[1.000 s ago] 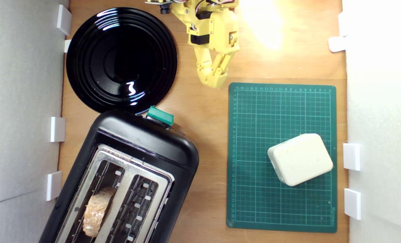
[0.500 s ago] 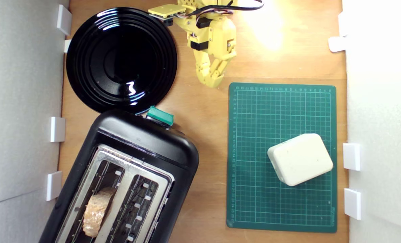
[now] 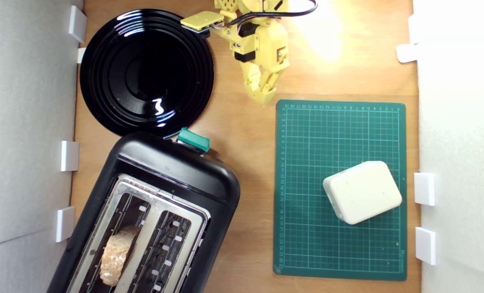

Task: Pick bread and place in toaster

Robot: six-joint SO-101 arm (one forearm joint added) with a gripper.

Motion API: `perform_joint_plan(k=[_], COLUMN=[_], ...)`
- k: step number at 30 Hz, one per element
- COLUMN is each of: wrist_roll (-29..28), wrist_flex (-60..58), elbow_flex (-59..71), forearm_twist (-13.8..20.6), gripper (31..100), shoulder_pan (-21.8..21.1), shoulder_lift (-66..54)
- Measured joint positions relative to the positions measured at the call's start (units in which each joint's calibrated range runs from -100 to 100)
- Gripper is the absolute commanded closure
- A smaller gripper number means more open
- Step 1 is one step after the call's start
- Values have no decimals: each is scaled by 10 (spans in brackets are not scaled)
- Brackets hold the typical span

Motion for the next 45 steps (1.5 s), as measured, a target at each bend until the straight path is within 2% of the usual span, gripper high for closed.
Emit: perform_joint_plan(k=[10, 25, 30, 45], wrist_roll=[0, 0, 0, 0], wrist_flex=[0, 0, 0, 0], elbow_flex=[6, 8, 8, 8], forearm_twist=[-43, -51, -51, -51], gripper=[847, 835, 835, 836], shoulder_pan=[-2, -5, -26, -26], shoulder_lift=[0, 0, 0, 0])
